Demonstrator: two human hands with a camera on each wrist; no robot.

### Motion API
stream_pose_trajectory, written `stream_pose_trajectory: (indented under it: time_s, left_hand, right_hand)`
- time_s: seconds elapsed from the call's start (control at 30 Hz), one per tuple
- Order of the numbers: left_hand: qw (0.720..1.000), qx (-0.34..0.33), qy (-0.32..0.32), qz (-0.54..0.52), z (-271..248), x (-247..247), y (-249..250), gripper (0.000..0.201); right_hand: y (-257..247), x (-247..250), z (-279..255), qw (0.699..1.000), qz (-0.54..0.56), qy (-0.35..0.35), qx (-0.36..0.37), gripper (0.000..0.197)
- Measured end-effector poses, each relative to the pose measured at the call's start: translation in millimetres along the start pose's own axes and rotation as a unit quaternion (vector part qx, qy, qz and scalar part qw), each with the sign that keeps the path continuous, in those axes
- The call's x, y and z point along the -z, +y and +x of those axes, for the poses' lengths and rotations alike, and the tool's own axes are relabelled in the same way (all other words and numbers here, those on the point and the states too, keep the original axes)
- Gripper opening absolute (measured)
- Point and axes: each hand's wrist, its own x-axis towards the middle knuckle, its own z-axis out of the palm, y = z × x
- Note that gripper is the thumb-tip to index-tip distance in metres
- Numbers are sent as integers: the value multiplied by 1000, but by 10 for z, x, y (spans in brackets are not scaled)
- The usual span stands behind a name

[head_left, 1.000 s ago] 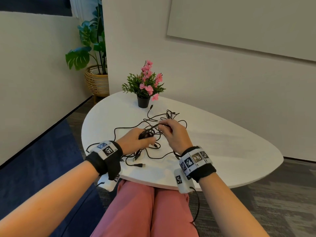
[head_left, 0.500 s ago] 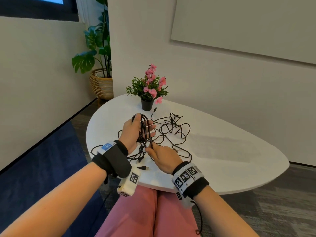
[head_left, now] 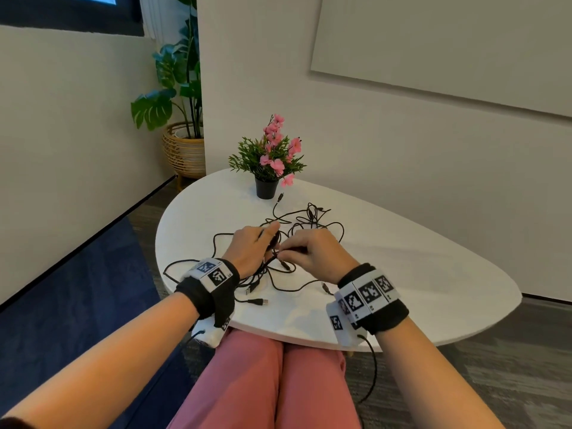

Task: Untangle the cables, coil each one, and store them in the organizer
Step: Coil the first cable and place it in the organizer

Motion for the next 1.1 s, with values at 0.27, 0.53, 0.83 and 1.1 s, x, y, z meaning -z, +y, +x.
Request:
stream_pose_trajectory:
  time_s: [0.27, 0.53, 0.83, 1.1]
  left_hand:
    - [960, -14, -264, -89, -192, -34, 68, 61]
    - [920, -78, -383, 27, -288, -26, 190, 33]
    - [929, 7, -357, -96, -226, -90, 150, 85]
    - [974, -88, -175, 115, -185, -164, 200, 84]
  right_hand:
    - [99, 78, -38, 981, 176, 78, -21, 12]
    - [226, 118, -76, 978, 209, 3, -10, 14]
    - [211, -64, -314, 998, 24, 44, 40, 31]
    - [304, -47, -331, 988, 108, 88, -61, 15]
